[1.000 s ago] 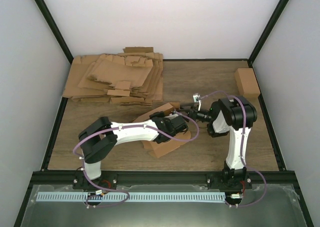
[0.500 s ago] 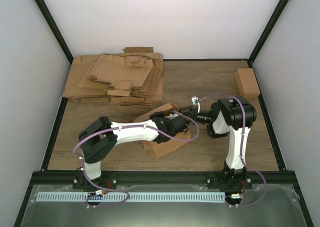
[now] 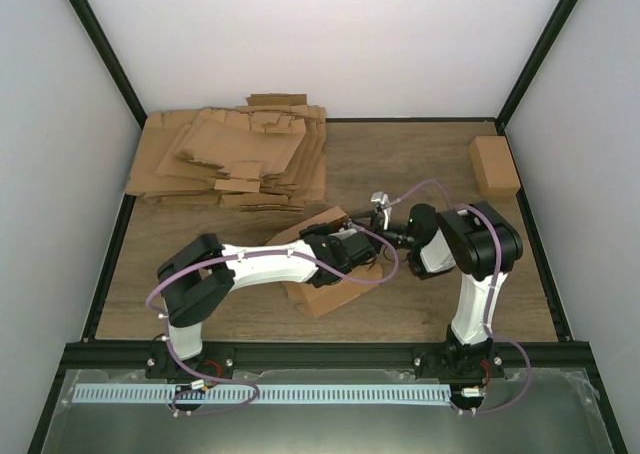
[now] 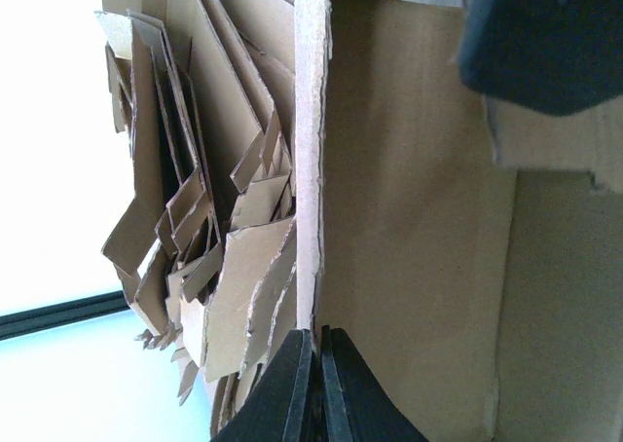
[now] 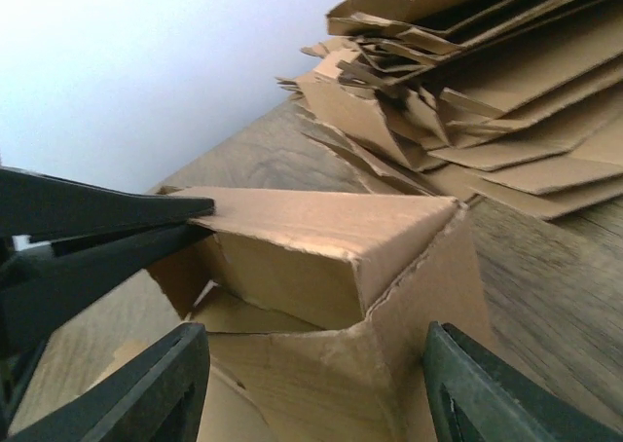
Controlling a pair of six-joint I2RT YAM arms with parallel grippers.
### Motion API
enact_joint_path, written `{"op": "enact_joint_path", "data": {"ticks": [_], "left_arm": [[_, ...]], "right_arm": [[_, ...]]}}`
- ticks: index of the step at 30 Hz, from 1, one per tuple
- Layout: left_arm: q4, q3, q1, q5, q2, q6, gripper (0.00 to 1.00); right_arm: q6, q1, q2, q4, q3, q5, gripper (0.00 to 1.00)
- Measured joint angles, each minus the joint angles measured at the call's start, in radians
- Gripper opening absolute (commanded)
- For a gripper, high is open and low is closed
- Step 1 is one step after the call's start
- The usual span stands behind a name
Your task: Fold the paper box
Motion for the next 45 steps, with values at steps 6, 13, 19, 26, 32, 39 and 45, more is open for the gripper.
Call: {"op": "enact_joint_path", "data": {"ticks": [6,13,19,26,32,39,45], "left_arm": [[0.0,0.0,-0.008,-0.001,0.0,0.0,0.04],[0.0,0.0,-0.011,-0.003,0.0,0.0,0.04],[-0.002,0.0,-0.024,-0.02,0.0,0.0,0.04],[-0.003,0.0,-0.04,-0.044,0.0,0.0,0.04],[-0.003,-0.002,-0.046,-0.045,0.001,0.0,0.04],[-0.003,-0.002,-0.058,-0.027,0.001,-0.003,0.08],[-0.011,-0.001,-0.066,0.014,0.0,-0.023,0.28]], "right_arm": [[-0.053,0.008,-0.01,-0.033,-0.035,0.094,0.6],[-0.11,0.061,-0.01,-0.084,-0.035,0.176,0.57],[-0.142,0.097,-0.016,-0.108,-0.035,0.266,0.56],[-0.159,0.156,-0.039,-0.108,-0.059,0.425,0.5],[-0.165,0.193,-0.046,-0.103,-0.069,0.554,0.41],[-0.173,0.22,-0.054,-0.097,-0.069,0.647,0.3],[-0.188,0.23,-0.055,-0.084,-0.08,0.681,0.27]]}}
